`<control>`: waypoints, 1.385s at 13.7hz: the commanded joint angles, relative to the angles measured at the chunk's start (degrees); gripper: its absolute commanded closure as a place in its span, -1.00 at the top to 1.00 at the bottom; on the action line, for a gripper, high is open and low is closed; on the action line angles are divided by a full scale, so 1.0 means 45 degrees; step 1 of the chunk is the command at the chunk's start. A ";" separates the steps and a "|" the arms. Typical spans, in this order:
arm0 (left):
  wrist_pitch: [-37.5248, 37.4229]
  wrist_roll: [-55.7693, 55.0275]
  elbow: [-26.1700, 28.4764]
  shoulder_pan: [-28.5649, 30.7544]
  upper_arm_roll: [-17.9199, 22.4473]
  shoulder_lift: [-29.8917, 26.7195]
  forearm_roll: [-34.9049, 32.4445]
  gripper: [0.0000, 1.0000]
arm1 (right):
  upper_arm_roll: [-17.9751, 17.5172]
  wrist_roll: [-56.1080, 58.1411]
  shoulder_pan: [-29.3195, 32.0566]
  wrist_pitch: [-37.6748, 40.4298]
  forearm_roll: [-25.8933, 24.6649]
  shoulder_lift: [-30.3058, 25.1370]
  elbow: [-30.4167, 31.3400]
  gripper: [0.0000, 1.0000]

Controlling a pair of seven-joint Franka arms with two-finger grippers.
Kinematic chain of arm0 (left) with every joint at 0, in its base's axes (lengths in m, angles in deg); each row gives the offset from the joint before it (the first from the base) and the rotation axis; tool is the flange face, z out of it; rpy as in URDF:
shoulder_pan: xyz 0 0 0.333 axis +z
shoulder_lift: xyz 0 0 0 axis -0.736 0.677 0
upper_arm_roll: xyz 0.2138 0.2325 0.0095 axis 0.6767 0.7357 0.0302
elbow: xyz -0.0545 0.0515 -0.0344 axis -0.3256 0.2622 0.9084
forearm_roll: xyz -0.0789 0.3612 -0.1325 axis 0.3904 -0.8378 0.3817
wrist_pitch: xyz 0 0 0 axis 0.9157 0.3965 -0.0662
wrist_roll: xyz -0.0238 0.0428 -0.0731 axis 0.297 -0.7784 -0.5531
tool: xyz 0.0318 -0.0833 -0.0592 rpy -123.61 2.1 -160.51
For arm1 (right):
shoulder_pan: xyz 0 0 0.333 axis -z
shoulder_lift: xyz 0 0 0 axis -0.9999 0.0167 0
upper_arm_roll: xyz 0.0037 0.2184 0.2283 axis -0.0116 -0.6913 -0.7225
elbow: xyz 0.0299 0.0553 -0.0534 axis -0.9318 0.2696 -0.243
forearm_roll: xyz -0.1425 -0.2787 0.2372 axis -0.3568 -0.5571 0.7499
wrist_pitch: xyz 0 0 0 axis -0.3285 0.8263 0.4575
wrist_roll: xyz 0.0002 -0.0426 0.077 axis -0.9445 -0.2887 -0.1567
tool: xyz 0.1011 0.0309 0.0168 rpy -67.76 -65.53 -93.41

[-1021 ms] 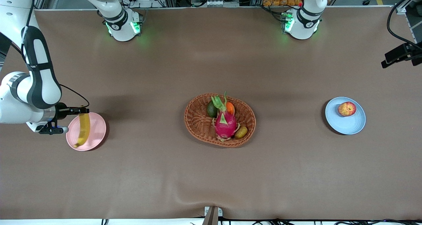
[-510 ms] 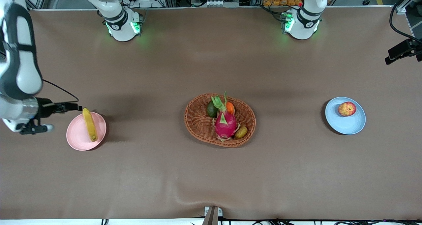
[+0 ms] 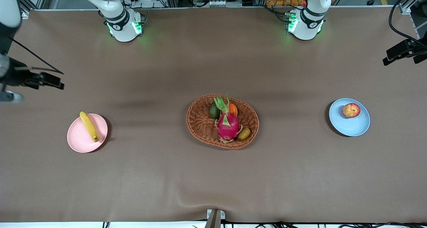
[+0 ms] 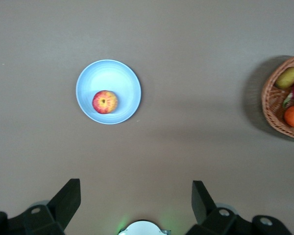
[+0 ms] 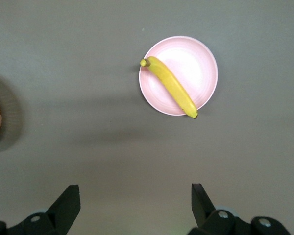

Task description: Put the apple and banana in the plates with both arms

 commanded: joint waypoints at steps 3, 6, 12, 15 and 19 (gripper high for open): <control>0.0100 -0.0102 0.0202 0.0134 -0.0107 -0.0242 0.0144 1.00 | 0.0081 0.0418 0.0290 0.0392 -0.0298 -0.0567 -0.0988 1.00; 0.0080 -0.0025 0.0067 0.0134 -0.0088 -0.0048 0.0105 1.00 | 0.0081 0.0222 0.0701 0.1546 -0.0298 -0.0528 -0.1345 1.00; 0.0080 -0.0122 -0.0013 0.0056 -0.0107 -0.0008 0.0065 1.00 | 0.0042 -0.0675 0.0702 0.1665 -0.0337 -0.0274 -0.1814 1.00; 0.0080 -0.0025 0.0007 0.0134 -0.0107 0.0069 -0.0364 1.00 | 0.0061 -0.0755 0.0702 0.1664 -0.0337 -0.0254 -0.1814 1.00; 0.0080 -0.0102 -0.0247 0.0076 -0.0127 0.0246 -0.0403 1.00 | 0.0061 -0.0678 0.0741 0.1645 -0.0414 -0.0254 -0.1794 1.00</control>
